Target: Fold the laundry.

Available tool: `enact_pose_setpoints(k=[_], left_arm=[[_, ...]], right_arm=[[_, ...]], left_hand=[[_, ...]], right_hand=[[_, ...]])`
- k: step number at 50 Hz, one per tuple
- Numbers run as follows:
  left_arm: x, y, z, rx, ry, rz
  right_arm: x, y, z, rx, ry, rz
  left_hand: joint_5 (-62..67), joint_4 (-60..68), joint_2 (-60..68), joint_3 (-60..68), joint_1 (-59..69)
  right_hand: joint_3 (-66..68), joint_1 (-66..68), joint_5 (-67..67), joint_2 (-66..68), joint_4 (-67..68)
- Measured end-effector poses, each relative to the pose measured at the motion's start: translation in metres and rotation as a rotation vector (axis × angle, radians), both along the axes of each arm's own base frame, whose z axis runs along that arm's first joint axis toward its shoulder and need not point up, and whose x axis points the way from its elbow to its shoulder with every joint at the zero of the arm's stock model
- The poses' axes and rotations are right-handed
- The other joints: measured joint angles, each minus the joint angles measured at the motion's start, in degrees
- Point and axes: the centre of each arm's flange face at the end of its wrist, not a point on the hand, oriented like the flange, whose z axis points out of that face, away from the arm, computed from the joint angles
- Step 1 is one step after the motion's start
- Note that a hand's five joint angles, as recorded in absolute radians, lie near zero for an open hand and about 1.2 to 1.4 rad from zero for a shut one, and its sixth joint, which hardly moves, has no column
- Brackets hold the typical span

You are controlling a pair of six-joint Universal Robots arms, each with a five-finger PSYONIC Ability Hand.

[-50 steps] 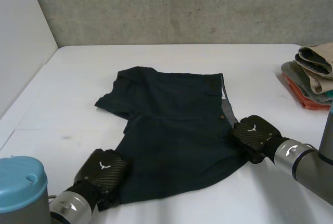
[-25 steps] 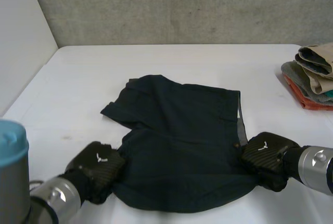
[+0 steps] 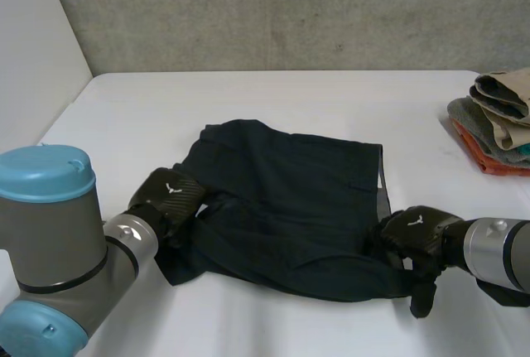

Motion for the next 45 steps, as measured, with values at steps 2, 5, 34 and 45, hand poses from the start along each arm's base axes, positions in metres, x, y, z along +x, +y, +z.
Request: enact_pose_setpoints(k=[2,5,34,45], left_arm=[[0.0,0.0,-0.002,0.004,-0.003,0.0],[0.0,-0.001,-0.005,0.015,-0.009,0.0],[-0.039,-0.121,0.174,-0.797,0.381,0.065],[-0.019,-0.115,0.272,-1.249,0.59,0.095]], right_arm=[[0.001,0.003,0.0,0.016,-0.001,0.004],[0.003,0.007,0.0,0.038,-0.007,0.011],[0.088,-0.126,0.145,-1.202,-0.398,-0.176],[0.101,-0.126,0.218,-1.583,-0.633,-0.207]], left_hand=[[0.0,0.0,0.0,0.0,0.0],[0.01,0.0,0.0,0.0,0.0],[0.01,0.23,0.0,0.04,0.01],[0.0,0.24,0.0,0.04,0.01]], right_hand=[[0.0,0.0,-0.06,0.0,0.0],[0.0,0.0,-0.06,0.0,0.0],[49.55,40.25,48.16,47.67,49.42],[49.55,40.25,48.16,47.67,49.43]])
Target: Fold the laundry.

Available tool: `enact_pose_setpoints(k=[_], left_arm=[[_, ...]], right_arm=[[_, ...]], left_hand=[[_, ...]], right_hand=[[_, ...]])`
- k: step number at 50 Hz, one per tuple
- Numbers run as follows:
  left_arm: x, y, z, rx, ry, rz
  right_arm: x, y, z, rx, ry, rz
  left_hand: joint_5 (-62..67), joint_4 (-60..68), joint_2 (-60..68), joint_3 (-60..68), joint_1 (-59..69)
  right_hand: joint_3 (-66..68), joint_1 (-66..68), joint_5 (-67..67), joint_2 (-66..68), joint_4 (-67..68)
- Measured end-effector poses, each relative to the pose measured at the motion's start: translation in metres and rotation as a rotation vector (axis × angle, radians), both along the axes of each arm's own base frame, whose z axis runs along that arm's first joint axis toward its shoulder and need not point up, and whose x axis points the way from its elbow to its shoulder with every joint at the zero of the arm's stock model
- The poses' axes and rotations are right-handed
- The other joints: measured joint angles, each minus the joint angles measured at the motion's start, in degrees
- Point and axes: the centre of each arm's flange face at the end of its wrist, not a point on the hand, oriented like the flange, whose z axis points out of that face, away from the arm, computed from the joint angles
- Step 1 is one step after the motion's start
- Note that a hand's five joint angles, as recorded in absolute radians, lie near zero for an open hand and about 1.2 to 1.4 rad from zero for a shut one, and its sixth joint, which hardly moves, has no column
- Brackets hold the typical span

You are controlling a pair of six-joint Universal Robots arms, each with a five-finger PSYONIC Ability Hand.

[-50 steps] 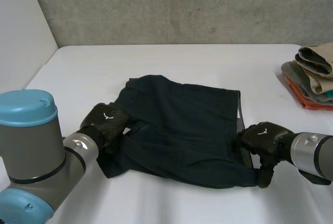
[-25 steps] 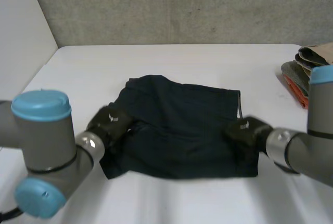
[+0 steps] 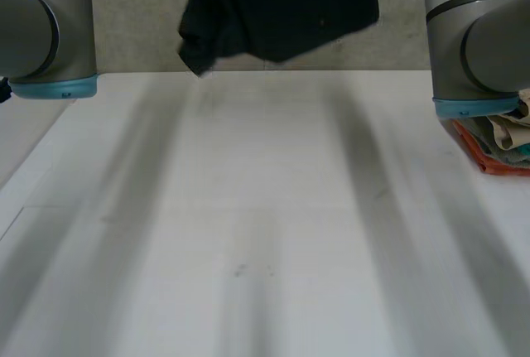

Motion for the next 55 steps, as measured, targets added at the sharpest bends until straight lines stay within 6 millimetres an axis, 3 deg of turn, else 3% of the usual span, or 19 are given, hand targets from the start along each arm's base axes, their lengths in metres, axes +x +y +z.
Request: enact_pose_setpoints(k=[3,7,11,13,15,16,17,18,19,22,25,30,39,43,49,55], left_arm=[[-0.002,-0.001,-0.013,0.045,-0.019,-0.006],[-0.005,-0.004,-0.055,0.183,-0.081,-0.019],[-0.007,-0.003,-0.109,0.344,-0.156,-0.032],[-0.008,0.001,-0.149,0.456,-0.208,-0.04],[-0.008,0.004,-0.167,0.508,-0.233,-0.044],[-0.008,0.004,-0.167,0.508,-0.233,-0.044],[-0.007,0.017,-0.212,0.653,-0.303,-0.054],[-0.006,0.023,-0.228,0.708,-0.329,-0.059],[-0.006,0.029,-0.24,0.751,-0.351,-0.063],[-0.003,0.051,-0.268,0.88,-0.419,-0.077],[0.002,0.075,-0.286,0.999,-0.483,-0.092],[0.013,0.107,-0.289,1.129,-0.552,-0.1],[0.039,0.16,-0.271,1.308,-0.652,-0.102],[0.054,0.195,-0.265,1.439,-0.761,-0.108],[0.059,0.214,-0.262,1.5,-0.84,-0.122],[0.056,0.216,-0.259,1.472,-0.903,-0.13]], right_arm=[[0.003,-0.003,-0.01,0.026,0.016,0.006],[0.007,-0.007,-0.039,0.116,0.068,0.015],[0.01,-0.009,-0.092,0.277,0.158,0.032],[0.011,-0.007,-0.13,0.393,0.224,0.046],[0.011,-0.005,-0.148,0.446,0.254,0.052],[0.011,-0.005,-0.148,0.446,0.254,0.052],[0.01,-0.004,-0.159,0.482,0.273,0.055],[0.008,0.006,-0.206,0.637,0.356,0.066],[0.006,0.011,-0.223,0.703,0.391,0.069],[0.0,0.025,-0.25,0.827,0.458,0.071],[-0.007,0.04,-0.262,0.932,0.514,0.071],[-0.019,0.063,-0.255,1.042,0.568,0.069],[-0.047,0.116,-0.233,1.234,0.73,0.067],[-0.073,0.151,-0.236,1.354,0.952,0.061],[-0.088,0.171,-0.245,1.42,1.089,0.077],[-0.089,0.171,-0.247,1.422,1.094,0.082]], left_hand=[[0.01,0.0,-0.01,0.0,0.0],[0.51,0.01,0.0,0.17,0.31],[0.51,0.02,0.05,0.27,0.32],[0.51,0.02,0.1,0.27,0.33],[0.51,0.02,0.1,0.27,0.33],[0.51,0.02,0.1,0.27,0.33],[0.51,0.03,0.12,0.33,0.33],[0.51,0.03,0.17,0.44,0.33],[0.51,0.03,0.17,0.44,0.33],[0.51,0.03,0.2,0.45,0.33],[0.51,0.03,0.2,0.45,0.33],[0.51,0.03,0.2,0.45,0.33],[0.51,0.04,0.2,0.45,0.33],[0.51,0.04,0.2,0.45,0.33],[0.51,0.03,0.2,0.45,0.33],[0.51,0.03,0.2,0.45,0.33]], right_hand=[[0.0,0.0,0.0,0.0,0.0],[0.07,0.0,0.0,0.0,0.0],[0.08,0.05,0.27,0.0,0.0],[0.08,0.05,0.27,0.0,0.0],[0.08,0.05,0.27,0.0,0.0],[0.08,0.05,0.27,0.0,0.0],[0.09,0.06,0.27,0.0,0.0],[0.09,0.06,0.28,0.0,0.0],[0.09,0.06,0.28,0.0,0.0],[0.09,0.06,0.28,0.0,0.0],[0.09,0.06,0.28,0.0,0.0],[0.09,0.06,0.28,0.0,0.0],[0.09,0.06,0.28,0.0,0.01],[0.09,0.06,0.28,0.0,0.01],[0.09,0.06,0.28,0.0,0.0],[0.09,0.06,0.28,0.0,0.01]])
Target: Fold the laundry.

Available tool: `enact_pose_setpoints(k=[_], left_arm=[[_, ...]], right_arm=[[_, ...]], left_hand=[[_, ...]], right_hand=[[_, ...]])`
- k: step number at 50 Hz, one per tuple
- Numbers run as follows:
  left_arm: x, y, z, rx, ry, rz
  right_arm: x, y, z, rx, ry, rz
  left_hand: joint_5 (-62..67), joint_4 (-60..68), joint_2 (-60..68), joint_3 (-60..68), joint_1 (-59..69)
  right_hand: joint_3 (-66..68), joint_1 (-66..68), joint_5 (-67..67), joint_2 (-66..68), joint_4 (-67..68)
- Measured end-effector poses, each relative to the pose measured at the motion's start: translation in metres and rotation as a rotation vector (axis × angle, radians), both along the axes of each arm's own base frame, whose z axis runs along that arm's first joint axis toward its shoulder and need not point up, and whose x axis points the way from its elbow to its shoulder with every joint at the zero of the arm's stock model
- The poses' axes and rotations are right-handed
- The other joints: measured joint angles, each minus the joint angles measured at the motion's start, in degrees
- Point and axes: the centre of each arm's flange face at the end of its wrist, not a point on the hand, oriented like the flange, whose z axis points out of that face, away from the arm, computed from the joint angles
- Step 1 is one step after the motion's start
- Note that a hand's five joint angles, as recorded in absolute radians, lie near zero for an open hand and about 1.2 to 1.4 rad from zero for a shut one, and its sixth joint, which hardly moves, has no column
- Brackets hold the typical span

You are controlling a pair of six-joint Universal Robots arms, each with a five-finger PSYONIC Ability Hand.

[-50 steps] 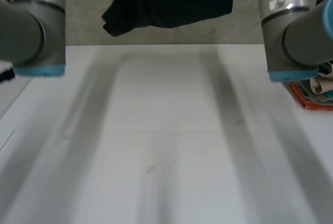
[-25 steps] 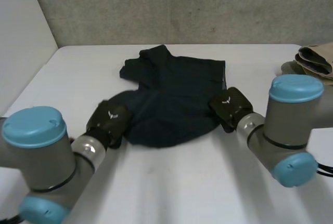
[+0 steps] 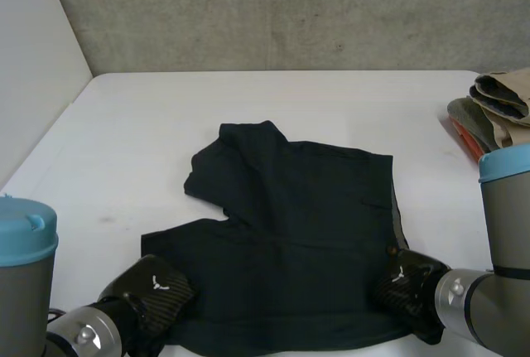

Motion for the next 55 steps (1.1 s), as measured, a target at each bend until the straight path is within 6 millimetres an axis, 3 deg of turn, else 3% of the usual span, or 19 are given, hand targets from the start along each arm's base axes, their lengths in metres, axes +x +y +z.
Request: enact_pose_setpoints(k=[6,14,15,18,20,24,26,27,33,36,38,39,41,42,43,45,49,50,55], left_arm=[[-0.014,-0.021,0.003,-0.091,-0.014,-0.053],[-0.056,-0.094,0.003,-0.356,0.096,-0.055],[-0.068,-0.115,0.002,-0.438,0.133,-0.045],[-0.085,-0.147,0.002,-0.566,0.183,-0.022],[-0.09,-0.155,0.002,-0.601,0.195,-0.016],[-0.113,-0.198,0.001,-0.789,0.234,-0.003],[-0.118,-0.206,0.0,-0.825,0.237,-0.006],[-0.128,-0.222,-0.004,-0.899,0.238,-0.023],[-0.146,-0.252,-0.026,-0.983,0.24,-0.08],[-0.148,-0.263,-0.039,-0.992,0.24,-0.09],[-0.148,-0.274,-0.05,-0.995,0.241,-0.091],[-0.148,-0.274,-0.05,-0.995,0.241,-0.091],[-0.148,-0.28,-0.056,-0.998,0.248,-0.086],[-0.147,-0.282,-0.057,-1.0,0.256,-0.081],[-0.147,-0.285,-0.057,-1.005,0.268,-0.073],[-0.146,-0.286,-0.055,-1.009,0.289,-0.061],[-0.144,-0.285,-0.037,-1.016,0.342,-0.025],[-0.141,-0.282,-0.023,-1.014,0.379,0.003],[-0.129,-0.259,0.018,-0.98,0.481,0.07]], right_arm=[[0.008,-0.019,0.007,-0.097,-0.063,-0.024],[0.025,-0.061,0.013,-0.287,-0.193,-0.109],[0.029,-0.075,0.013,-0.345,-0.209,-0.138],[0.033,-0.095,0.013,-0.434,-0.215,-0.181],[0.034,-0.1,0.013,-0.458,-0.216,-0.192],[0.041,-0.128,0.012,-0.566,-0.214,-0.231],[0.045,-0.141,0.01,-0.613,-0.216,-0.24],[0.05,-0.155,0.008,-0.661,-0.223,-0.244],[0.064,-0.187,-0.001,-0.778,-0.253,-0.233],[0.07,-0.2,-0.008,-0.837,-0.268,-0.225],[0.075,-0.212,-0.015,-0.897,-0.277,-0.219],[0.075,-0.212,-0.015,-0.897,-0.277,-0.219],[0.078,-0.221,-0.02,-0.949,-0.283,-0.218],[0.079,-0.225,-0.021,-0.97,-0.287,-0.22],[0.081,-0.228,-0.022,-0.991,-0.292,-0.222],[0.081,-0.23,-0.021,-1.006,-0.304,-0.229],[0.08,-0.23,-0.004,-1.014,-0.384,-0.266],[0.076,-0.226,0.018,-0.994,-0.491,-0.31],[0.062,-0.2,0.066,-0.852,-0.705,-0.38]], left_hand=[[0.0,0.0,0.0,0.0,0.0],[0.21,0.0,0.0,0.0,0.09],[0.21,0.0,0.0,0.0,0.09],[0.21,0.0,0.0,0.0,0.21],[0.21,0.0,0.0,0.0,0.21],[0.21,0.0,0.0,0.0,0.21],[0.21,0.0,0.0,0.0,0.21],[0.21,0.0,0.0,0.0,0.21],[0.21,0.0,0.0,0.0,0.21],[0.29,0.0,0.0,0.0,0.22],[-19.95,-20.87,-20.76,-20.46,-22.01],[-19.95,-20.87,-20.76,-20.46,-22.01],[-39.1,-40.15,-41.01,-39.2,-43.29],[-48.72,-50.07,-50.39,-49.59,-50.63],[-53.95,-55.66,-55.56,-54.71,-52.85],[-54.96,-57.26,-57.08,-56.44,-52.85],[-54.96,-57.26,-57.13,-56.44,-52.85],[-54.96,-57.26,-57.16,-56.44,-52.85],[-54.96,-57.26,-57.19,-56.44,-52.85]], right_hand=[[0.0,0.0,0.0,0.0,0.0],[0.0,0.0,0.01,0.0,-0.01],[0.0,0.0,0.05,0.0,0.0],[0.0,0.0,0.05,0.0,0.0],[0.0,0.0,0.05,0.0,0.0],[0.0,0.0,0.1,0.0,0.0],[0.0,0.0,0.11,0.0,0.0],[0.0,0.0,0.16,0.0,0.0],[0.0,0.0,0.27,0.0,0.01],[-0.41,-0.05,0.21,-0.29,-0.33],[-13.53,-12.09,-11.61,-13.31,-13.51],[-13.53,-12.09,-11.61,-13.31,-13.51],[-36.45,-34.41,-33.98,-38.0,-36.37],[-42.11,-38.59,-39.68,-43.66,-42.0],[-52.3,-44.24,-49.99,-52.25,-52.19],[-55.65,-45.06,-52.7,-54.94,-54.45],[-55.76,-45.06,-52.92,-54.95,-54.45],[-55.76,-45.06,-52.92,-54.95,-54.45],[-55.77,-45.06,-52.92,-54.95,-54.45]])
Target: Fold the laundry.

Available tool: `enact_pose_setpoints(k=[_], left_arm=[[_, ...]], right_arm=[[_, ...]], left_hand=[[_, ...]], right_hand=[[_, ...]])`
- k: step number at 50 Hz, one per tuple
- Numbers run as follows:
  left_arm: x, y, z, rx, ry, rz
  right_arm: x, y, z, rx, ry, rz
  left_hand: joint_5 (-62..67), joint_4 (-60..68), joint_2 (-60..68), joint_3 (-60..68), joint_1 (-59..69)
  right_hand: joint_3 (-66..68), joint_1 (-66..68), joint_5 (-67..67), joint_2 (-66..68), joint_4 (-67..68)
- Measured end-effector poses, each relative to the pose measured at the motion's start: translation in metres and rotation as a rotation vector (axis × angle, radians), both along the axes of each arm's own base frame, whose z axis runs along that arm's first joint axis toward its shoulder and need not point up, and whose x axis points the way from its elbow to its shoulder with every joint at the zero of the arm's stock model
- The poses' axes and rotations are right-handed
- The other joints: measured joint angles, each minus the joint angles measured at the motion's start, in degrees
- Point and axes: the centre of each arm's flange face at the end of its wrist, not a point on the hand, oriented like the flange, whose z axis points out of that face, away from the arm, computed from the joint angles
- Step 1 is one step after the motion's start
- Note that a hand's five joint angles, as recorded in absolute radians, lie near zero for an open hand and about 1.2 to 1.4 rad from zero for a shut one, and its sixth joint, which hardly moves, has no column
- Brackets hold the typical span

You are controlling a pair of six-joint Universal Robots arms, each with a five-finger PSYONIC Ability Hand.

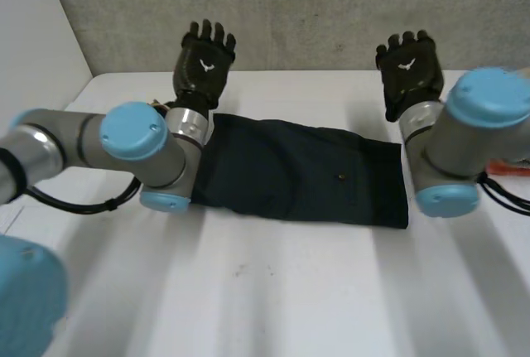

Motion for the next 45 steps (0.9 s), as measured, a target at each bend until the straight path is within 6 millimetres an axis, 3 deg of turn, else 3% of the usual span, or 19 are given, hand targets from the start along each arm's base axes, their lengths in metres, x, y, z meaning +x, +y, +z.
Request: enact_pose_setpoints(k=[3,9,14,16,21,27,28,31,32,33,34,40,45], left_arm=[[0.008,0.018,0.012,0.039,0.037,-0.009],[0.023,0.046,0.024,0.104,0.085,-0.031],[0.041,0.079,0.027,0.214,0.187,-0.078],[0.045,0.087,0.027,0.242,0.215,-0.09],[0.052,0.107,0.02,0.317,0.271,-0.12],[0.053,0.112,0.017,0.336,0.279,-0.129],[0.052,0.113,0.016,0.339,0.277,-0.131],[0.051,0.113,0.015,0.341,0.274,-0.132],[0.051,0.113,0.015,0.341,0.273,-0.132],[0.051,0.113,0.015,0.342,0.272,-0.132],[0.051,0.113,0.014,0.342,0.271,-0.132],[0.051,0.114,0.015,0.341,0.27,-0.133],[0.051,0.115,0.017,0.337,0.273,-0.133]], right_arm=[[-0.011,0.016,0.011,0.102,-0.061,0.036],[-0.029,0.037,0.01,0.284,-0.105,0.065],[-0.045,0.059,-0.018,0.518,-0.102,0.048],[-0.047,0.061,-0.021,0.536,-0.101,0.046],[-0.052,0.071,-0.057,0.597,-0.083,0.037],[-0.05,0.068,-0.076,0.584,-0.068,0.037],[-0.049,0.064,-0.088,0.58,-0.056,0.036],[-0.048,0.061,-0.095,0.581,-0.048,0.036],[-0.047,0.059,-0.098,0.582,-0.042,0.036],[-0.047,0.059,-0.099,0.582,-0.041,0.036],[-0.047,0.057,-0.102,0.583,-0.037,0.035],[-0.051,0.053,-0.101,0.58,-0.03,0.026],[-0.069,0.051,-0.08,0.529,0.004,-0.009]], left_hand=[[0.0,0.0,0.0,0.0,0.0],[0.0,0.0,0.0,0.0,0.0],[0.0,0.0,0.0,0.0,0.0],[0.0,0.0,0.0,0.0,0.0],[0.0,-0.01,0.0,0.0,0.0],[0.0,-0.01,0.0,0.0,0.0],[0.0,0.0,0.0,0.0,0.0],[0.0,0.0,0.0,0.0,0.0],[0.0,0.0,0.0,0.0,0.0],[0.0,0.0,0.0,0.0,0.0],[0.0,0.0,0.0,0.0,0.0],[0.0,0.0,0.0,0.0,0.0],[0.0,-0.01,0.0,0.0,0.0]], right_hand=[[0.0,0.0,0.0,0.0,0.0],[2.3,1.6,1.62,2.16,1.48],[12.04,9.4,9.87,11.35,10.48],[12.04,9.4,9.87,11.35,10.48],[14.53,11.18,12.36,13.99,13.28],[14.53,11.19,12.54,13.99,13.28],[14.67,11.25,12.67,14.04,13.38],[21.68,18.0,19.1,22.06,20.28],[35.83,28.13,32.21,35.9,34.4],[38.17,28.83,33.71,38.28,36.06],[48.21,33.29,42.71,48.12,46.87],[53.16,35.14,46.83,53.4,52.15],[55.1,36.98,49.12,54.14,54.41]])
